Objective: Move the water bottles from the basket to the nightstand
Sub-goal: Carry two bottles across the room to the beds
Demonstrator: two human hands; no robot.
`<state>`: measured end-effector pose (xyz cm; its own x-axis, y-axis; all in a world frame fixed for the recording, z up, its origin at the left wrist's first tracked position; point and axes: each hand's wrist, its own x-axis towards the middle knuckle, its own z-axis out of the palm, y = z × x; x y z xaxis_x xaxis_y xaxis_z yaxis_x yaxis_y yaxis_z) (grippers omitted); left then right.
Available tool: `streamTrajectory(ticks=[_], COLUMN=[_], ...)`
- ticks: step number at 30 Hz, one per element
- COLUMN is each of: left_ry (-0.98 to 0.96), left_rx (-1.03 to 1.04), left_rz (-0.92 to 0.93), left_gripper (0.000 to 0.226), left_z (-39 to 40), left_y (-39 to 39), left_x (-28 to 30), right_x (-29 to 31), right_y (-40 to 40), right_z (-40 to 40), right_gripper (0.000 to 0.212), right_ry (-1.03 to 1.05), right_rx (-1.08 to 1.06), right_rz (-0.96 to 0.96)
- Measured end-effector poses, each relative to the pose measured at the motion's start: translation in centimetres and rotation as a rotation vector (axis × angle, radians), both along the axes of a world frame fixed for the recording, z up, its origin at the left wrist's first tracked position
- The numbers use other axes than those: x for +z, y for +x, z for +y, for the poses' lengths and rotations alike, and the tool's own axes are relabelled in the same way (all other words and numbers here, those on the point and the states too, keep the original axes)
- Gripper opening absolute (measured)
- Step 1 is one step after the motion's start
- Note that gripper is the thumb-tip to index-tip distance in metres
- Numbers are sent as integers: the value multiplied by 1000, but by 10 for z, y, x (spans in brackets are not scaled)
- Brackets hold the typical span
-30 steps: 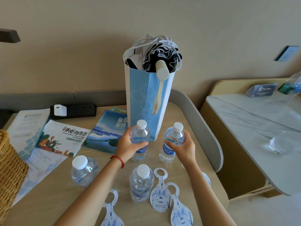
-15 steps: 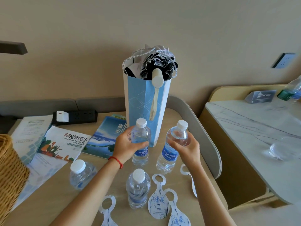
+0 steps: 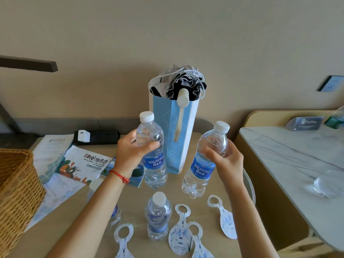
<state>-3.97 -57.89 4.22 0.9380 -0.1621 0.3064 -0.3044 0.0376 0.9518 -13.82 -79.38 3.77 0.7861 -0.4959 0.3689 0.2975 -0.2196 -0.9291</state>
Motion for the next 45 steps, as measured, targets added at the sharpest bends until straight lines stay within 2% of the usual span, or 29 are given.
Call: streamTrajectory(ticks=[3,7,12,16,20,23,30,35,38,41,45], left_ry=[-76,-134,-172,-196,-186,-182,-184,-177,-211,-220,-211], left_rx=[30,32,-7,-39,-92,-141,-306,-492,-608,-712,-808], left_rz=[12,8,-30,-63,-92,-99,-18,-19,45,120,106], left_gripper=[24,34,31,27,29,29,31,28,32,52,53], left_z=[6,12,21,29,44,59,91,95,84,67,36], left_y=[-12,-25,-32,-31,-29,-27,-31,-53,-69,-89,-117], left_x=[22,44,54,59,63,64,59,52,44,40,39], right_x=[17,34,46,52,54,55,54,48,47,49,51], right_y=[-9,-20,-30,-40,-50,-58,-91,-130,-157,-186,-228], right_z=[4,6,15,29,47,63,107,135,147,152,146], right_gripper=[37,34,49,43,51,49,43,25,36,35,40], right_ry=[-2,10,-9,-10,-24,8,39,42,22,8,17], right_rx=[27,77,81,54,-30,-88,-241,-369,-439,-519,-634], right_rz=[-50,-79,-72,-75,-65,-55,-45,-22,-8,-15,-17])
